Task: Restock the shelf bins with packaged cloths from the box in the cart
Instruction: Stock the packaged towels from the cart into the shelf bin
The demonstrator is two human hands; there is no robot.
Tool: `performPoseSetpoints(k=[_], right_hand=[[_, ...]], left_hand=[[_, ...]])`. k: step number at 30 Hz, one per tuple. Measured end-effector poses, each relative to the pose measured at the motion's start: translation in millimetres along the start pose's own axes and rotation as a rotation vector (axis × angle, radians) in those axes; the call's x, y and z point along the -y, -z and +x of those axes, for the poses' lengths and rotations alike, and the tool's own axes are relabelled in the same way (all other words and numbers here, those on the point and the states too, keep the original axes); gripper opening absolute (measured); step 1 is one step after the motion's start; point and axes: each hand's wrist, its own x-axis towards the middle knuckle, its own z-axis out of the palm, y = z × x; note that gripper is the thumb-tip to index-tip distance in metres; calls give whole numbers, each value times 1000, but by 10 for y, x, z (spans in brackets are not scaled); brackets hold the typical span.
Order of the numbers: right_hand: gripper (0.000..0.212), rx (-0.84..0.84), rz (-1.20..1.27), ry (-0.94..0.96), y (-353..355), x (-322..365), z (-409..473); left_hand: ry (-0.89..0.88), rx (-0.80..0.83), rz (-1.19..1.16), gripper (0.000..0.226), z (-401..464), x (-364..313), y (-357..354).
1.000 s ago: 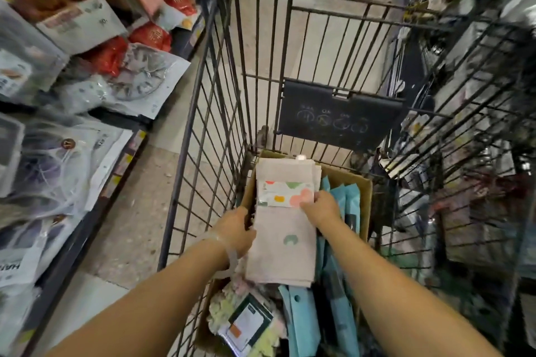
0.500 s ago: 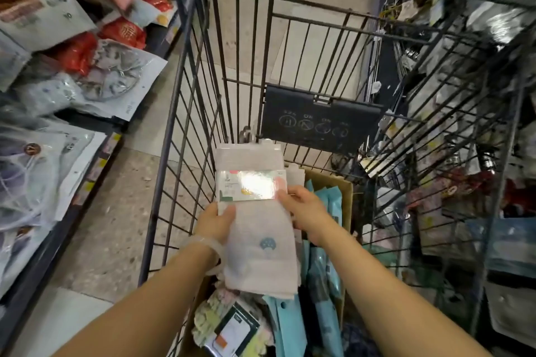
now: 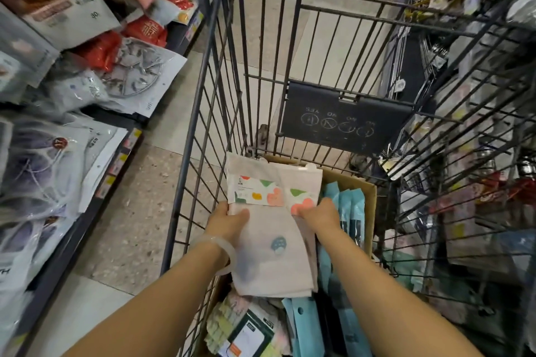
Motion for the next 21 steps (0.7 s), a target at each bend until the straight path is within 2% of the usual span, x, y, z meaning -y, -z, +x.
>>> performPoseSetpoints(k=[3,7,10,12,16,19,21], right_hand=[[36,90,54,53,115,13,-74],[28,138,125,133,352,14,-269],[23,146,349,144,572,26,-498],[17,150,466,175,720,47,-675],[16,143,583,293,978,128,-1132],[21,144,635,417,1116,149,-1505],[22,110,637,516,1203,122,-1773]], left_hand=[[-21,0,-32,25,-50,4,-39],[-46,3,-31,21,-206,-37,-73],[-54,20,-38,14,-372,-106,-47],[-57,48,-96,19,-490,-159,-22],[-123,97,-159,13,-762,-239,81],[-222,152,-162,28,-954,-250,175],[-289,148,-143,25,-1071,-238,270]])
